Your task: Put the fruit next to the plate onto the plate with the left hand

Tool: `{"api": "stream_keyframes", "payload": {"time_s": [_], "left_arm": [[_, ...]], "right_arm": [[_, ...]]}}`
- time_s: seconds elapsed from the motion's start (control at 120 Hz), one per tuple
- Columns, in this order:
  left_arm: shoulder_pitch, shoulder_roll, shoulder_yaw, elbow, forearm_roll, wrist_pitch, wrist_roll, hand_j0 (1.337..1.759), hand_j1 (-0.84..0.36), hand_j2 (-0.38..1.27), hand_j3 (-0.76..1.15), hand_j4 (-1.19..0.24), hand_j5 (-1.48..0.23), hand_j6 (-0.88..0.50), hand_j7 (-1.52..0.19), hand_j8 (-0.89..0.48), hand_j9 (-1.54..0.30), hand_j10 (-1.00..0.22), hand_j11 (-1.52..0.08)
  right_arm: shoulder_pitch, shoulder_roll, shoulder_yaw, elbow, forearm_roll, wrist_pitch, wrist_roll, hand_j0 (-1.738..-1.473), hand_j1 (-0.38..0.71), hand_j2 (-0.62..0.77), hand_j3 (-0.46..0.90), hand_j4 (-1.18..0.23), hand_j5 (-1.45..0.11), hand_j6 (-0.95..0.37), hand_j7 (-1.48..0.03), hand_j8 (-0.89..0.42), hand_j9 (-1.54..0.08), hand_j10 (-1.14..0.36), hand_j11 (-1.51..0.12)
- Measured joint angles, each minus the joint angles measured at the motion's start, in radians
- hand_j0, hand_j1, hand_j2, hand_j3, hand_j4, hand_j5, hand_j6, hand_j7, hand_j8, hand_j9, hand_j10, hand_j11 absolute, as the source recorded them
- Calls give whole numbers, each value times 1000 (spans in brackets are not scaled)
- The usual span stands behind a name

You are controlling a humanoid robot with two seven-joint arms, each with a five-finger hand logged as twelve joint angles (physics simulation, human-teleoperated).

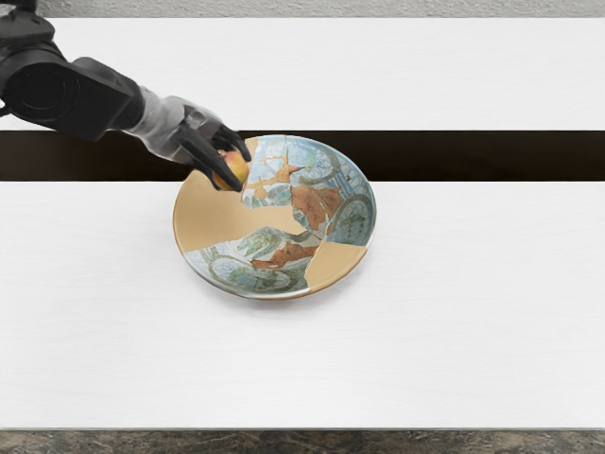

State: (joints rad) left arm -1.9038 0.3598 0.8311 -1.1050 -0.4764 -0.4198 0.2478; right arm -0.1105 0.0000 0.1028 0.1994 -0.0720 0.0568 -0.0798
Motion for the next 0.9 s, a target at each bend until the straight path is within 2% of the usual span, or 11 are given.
{"api": "stream_keyframes", "payload": {"time_s": [0.108,0.15,0.208,0.275,0.375,0.425,0.567,0.692,0.75,0.825,0.9], "left_arm": [[57,-52,-36,16,15,1,-1,1645,-487,444,1,-643,-1172,-225,-1155,-209,-1168,-587,-1156],[77,-59,-43,26,18,3,-1,1646,-472,376,0,-634,-1190,-214,-1159,-204,-1172,-580,-1157],[109,-78,-50,37,26,25,-2,1645,-467,373,0,-648,-1180,-233,-1152,-211,-1172,-584,-1161],[116,-84,-54,43,38,54,-3,1646,-458,417,0,-671,-1195,-253,-1157,-220,-1168,-641,-1162],[117,-85,-57,47,46,77,-4,1646,-442,402,0,-686,-1188,-265,-1147,-238,-1158,-649,-1161],[117,-85,-58,48,48,118,-5,1649,-361,339,0,-651,-1032,-261,-995,-245,-1005,-636,-1004],[122,-85,-62,49,68,224,-5,1653,-30,173,0,-344,-548,-144,-529,-122,-530,-315,-526],[48,-78,-84,22,75,238,-2,1656,136,95,0,-193,-305,-84,-295,-73,-295,-177,-294],[40,-65,-86,13,77,238,-2,1656,186,72,0,-148,-232,-66,-225,-58,-225,-136,-224],[38,51,-71,7,76,214,0,1657,234,50,0,-105,-163,-49,-158,-43,-158,-96,-157],[54,225,-9,3,74,37,1,1657,267,35,0,-75,-115,-36,-112,-31,-112,-69,-111]], "right_arm": [[0,0,0,0,0,0,0,-1658,-328,-4,0,-18,-22,-18,-22,-18,-22,-18,-22],[0,0,0,0,0,0,0,-1658,-328,-4,0,-17,-22,-17,-22,-17,-22,-17,-22],[0,0,0,0,0,0,0,-1658,-328,-4,0,-18,-23,-18,-23,-18,-23,-18,-23],[0,0,0,0,0,0,0,-1658,-328,-4,0,-18,-22,-18,-22,-18,-22,-18,-22],[0,0,0,0,0,0,0,-1658,-328,-4,0,-17,-22,-17,-22,-17,-22,-17,-22],[0,0,0,0,0,0,0,-1658,-328,-4,0,-17,-22,-17,-22,-17,-22,-17,-22],[0,0,0,0,0,0,0,-1658,-328,-4,0,-17,-22,-17,-22,-17,-22,-17,-22],[0,0,0,0,0,0,0,-1658,-329,-4,0,-17,-22,-17,-22,-17,-22,-17,-22],[0,0,0,0,0,0,0,-1658,-329,-4,0,-17,-22,-17,-22,-17,-22,-17,-22],[0,0,0,0,0,0,0,-1658,-329,-4,0,-17,-22,-17,-22,-17,-22,-17,-22],[0,0,0,0,0,0,0,-1658,-329,-4,0,-17,-22,-17,-22,-17,-22,-17,-22]]}}
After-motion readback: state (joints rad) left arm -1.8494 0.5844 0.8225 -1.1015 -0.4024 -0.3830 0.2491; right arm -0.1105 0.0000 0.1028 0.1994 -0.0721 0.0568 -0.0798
